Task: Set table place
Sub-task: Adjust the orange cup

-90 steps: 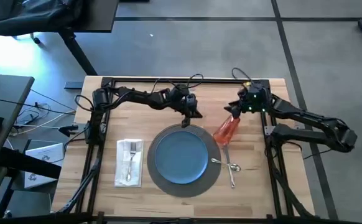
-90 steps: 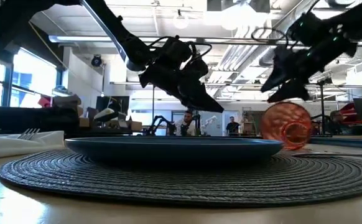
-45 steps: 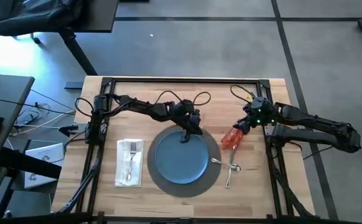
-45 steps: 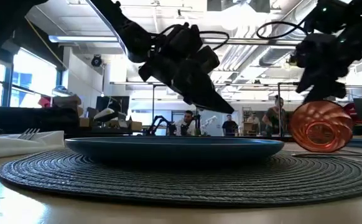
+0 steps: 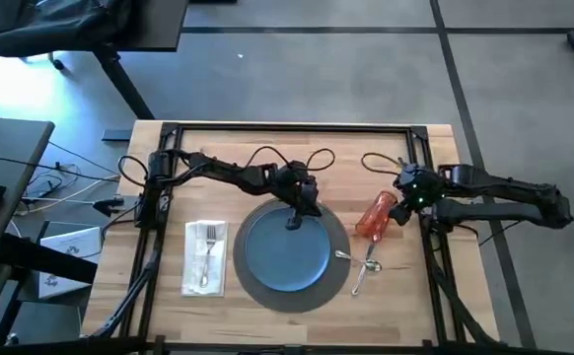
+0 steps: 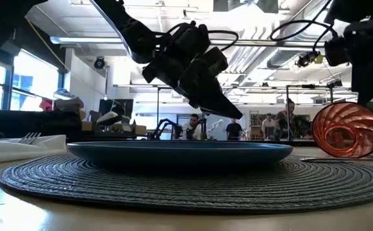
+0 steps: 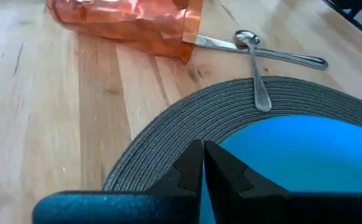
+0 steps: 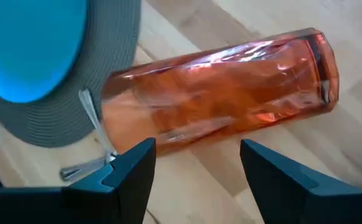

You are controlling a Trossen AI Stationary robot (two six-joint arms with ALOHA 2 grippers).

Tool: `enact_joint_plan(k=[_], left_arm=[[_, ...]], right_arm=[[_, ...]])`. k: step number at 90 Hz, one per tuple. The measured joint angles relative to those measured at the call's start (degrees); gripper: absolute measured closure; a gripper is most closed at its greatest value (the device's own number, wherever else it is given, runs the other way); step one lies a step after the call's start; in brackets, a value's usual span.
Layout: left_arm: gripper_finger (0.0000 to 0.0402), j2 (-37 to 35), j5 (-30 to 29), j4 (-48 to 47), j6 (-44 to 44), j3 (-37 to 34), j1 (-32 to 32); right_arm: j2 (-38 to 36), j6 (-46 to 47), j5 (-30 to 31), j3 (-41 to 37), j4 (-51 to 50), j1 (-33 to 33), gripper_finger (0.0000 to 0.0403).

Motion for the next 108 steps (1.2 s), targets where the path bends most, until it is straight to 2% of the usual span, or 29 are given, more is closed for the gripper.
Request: enact_joint_plan(k=[20,42,58,67,80,85,93,102,108], left_arm=[[0.0401,0.0,0.0,0.4,1.4,0.0,0.3],[0.0401,0.0,0.0,0.3,1.6,0.0,1.5],[0.0401,0.0,0.0,0.3,2.0,0.0,2.3],[0.0401,0.0,0.0,0.3,2.2,0.0,2.7],[0.0401,-0.2,-0.4,0.3,4.7,0.0,3.4],[0.0401,-0.4,-2.3,0.5,5.5,0.0,3.6],[0.04,-1.3,-8.5,1.3,7.5,0.0,3.8],[0.0387,-1.6,-14.5,1.7,9.8,0.9,4.1],[0.0369,-1.6,-17.4,1.7,11.8,1.8,4.5]], right_arm=[[7.2,2.4,2.7,0.0,4.7,3.4,0.0183],[17.5,-0.6,4.5,0.0,11.0,3.7,0.0183],[22.3,-2.6,7.7,0.0,20.3,2.6,0.0183],[24.1,-4.8,11.6,0.0,24.5,1.7,0.0183],[24.7,-10.5,14.1,2.7,24.0,-0.8,0.0183],[24.6,-12.9,15.4,5.2,21.6,-1.9,0.0183],[24.6,-16.4,19.3,9.0,18.0,-3.6,0.0183],[24.5,-20.6,25.2,10.7,19.1,-5.4,0.0183],[25.2,-23.5,26.4,10.7,21.9,-7.6,0.0183]])
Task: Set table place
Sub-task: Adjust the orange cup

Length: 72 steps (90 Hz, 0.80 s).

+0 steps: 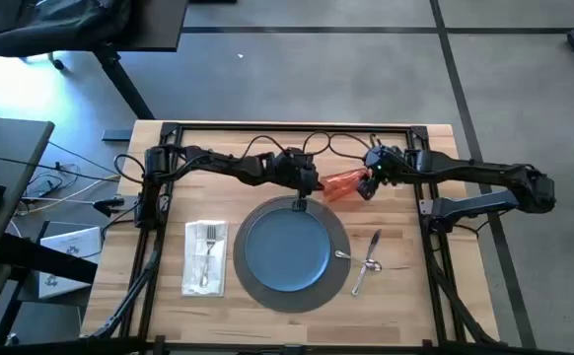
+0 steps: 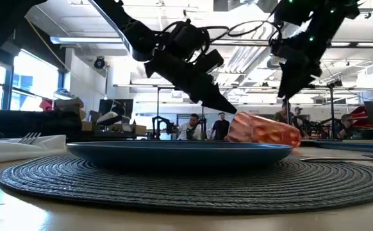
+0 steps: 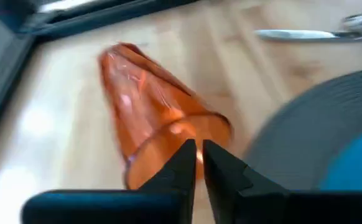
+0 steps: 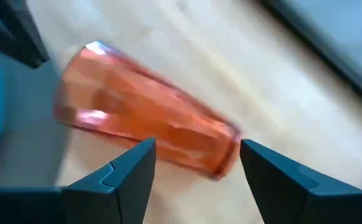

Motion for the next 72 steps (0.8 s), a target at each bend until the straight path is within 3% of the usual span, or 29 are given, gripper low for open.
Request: enact_joint_plan(k=[23,35,53,72], left_arm=[[0.0263,0.0,-12.2,0.0,11.3,0.6,1.7],[0.0228,0.8,-12.8,0.4,15.9,0.6,3.0],[0.0222,4.0,-12.0,5.7,19.6,0.5,4.4],[0.0242,6.5,-13.7,9.0,25.4,0.6,4.7]], right_arm=[[5.2,-8.8,-5.9,-3.2,12.5,-11.0,0.0183],[10.7,-13.2,-9.9,-3.2,19.0,-15.4,0.0183],[19.3,-15.6,-17.6,-3.0,25.5,-18.4,0.0183],[21.8,-15.9,-16.8,-3.0,28.8,-17.5,0.0183]])
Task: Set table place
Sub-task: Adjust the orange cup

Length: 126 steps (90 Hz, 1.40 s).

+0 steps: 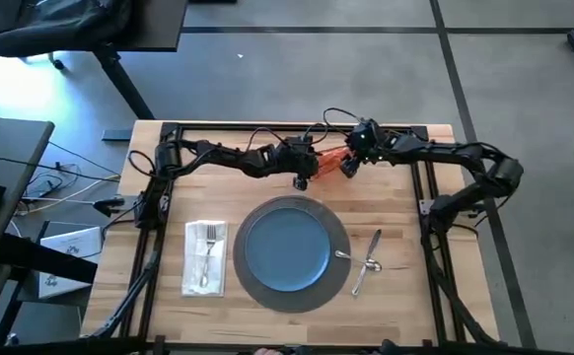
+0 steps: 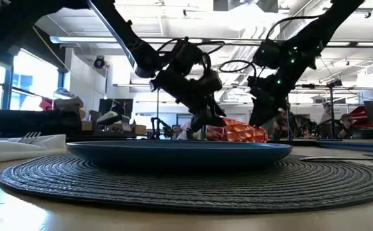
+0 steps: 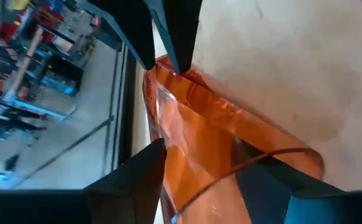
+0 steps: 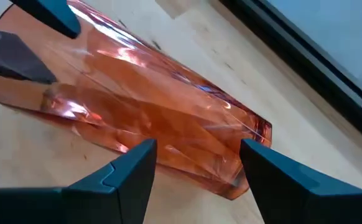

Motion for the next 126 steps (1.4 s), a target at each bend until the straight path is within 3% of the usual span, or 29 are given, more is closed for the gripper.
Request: enact_joint_plan(k=[30,55,81,111,126], left_arm=[[0.0392,-1.9,-4.0,-3.2,-1.4,-0.1,-1.5],[0.04,-9.3,-6.5,-17.5,-7.0,3.3,-3.3],[0.0401,-15.1,-4.3,-44.6,-13.6,17.6,-2.6],[0.0401,-5.2,3.2,-57.6,-15.6,35.9,0.9],[0.0401,-2.0,5.6,-59.3,-15.8,37.9,1.2]], right_arm=[[-5.7,2.9,-2.3,-0.4,-2.4,0.1,0.0183],[-19.5,6.2,-0.5,-0.4,-6.6,0.0,0.0183],[-27.8,8.3,-0.7,-0.3,-9.7,0.6,0.0183],[-28.3,7.8,0.4,-0.3,-13.1,0.5,0.0183],[-28.3,6.1,-3.6,-0.3,-14.7,0.9,0.0183]])
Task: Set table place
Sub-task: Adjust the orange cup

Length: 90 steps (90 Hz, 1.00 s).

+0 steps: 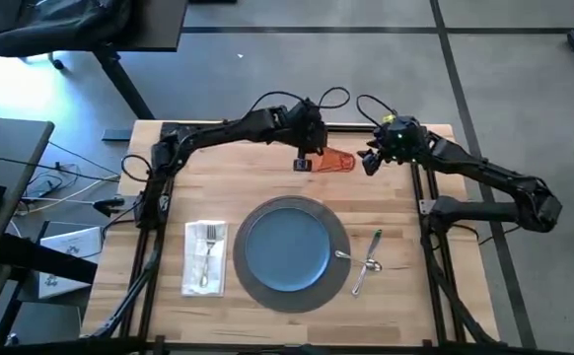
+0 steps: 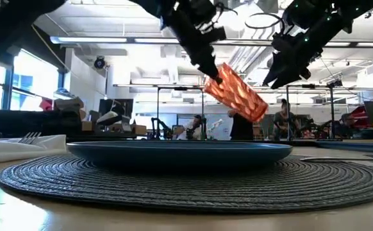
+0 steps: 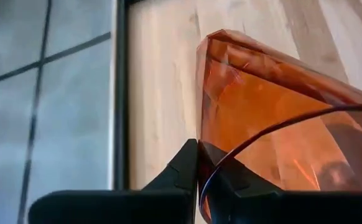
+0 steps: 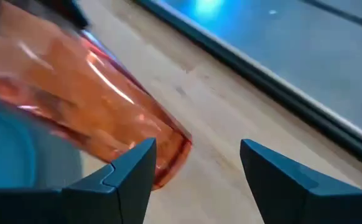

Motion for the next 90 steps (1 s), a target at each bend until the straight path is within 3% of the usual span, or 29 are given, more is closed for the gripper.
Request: enact_joint_plan(k=[19,45,55,72,82,90], left_arm=[[0.0402,0.0,0.6,-2.4,0.1,0.1,-0.6],[0.0401,0.0,1.7,-2.8,1.7,0.0,-0.8],[0.0401,0.0,1.6,-3.5,2.2,0.0,-0.6],[0.0401,0.0,1.7,-4.3,2.8,0.0,-0.6],[0.0401,0.0,2.8,-4.2,2.8,0.0,-0.6],[0.0401,0.0,4.3,-4.5,2.8,0.0,-0.6]], right_arm=[[2.0,-5.0,-1.6,0.0,1.5,1.1,0.0183],[12.5,-8.2,-2.0,0.0,4.2,3.9,0.0193],[14.1,-9.4,-1.8,0.0,7.5,4.9,0.0232],[14.2,-9.5,-2.0,-0.2,8.6,5.2,0.0335],[14.3,-8.4,-3.7,-4.5,14.7,5.5,0.0385],[14.3,-6.6,-4.1,-9.2,21.5,5.5,0.0398]])
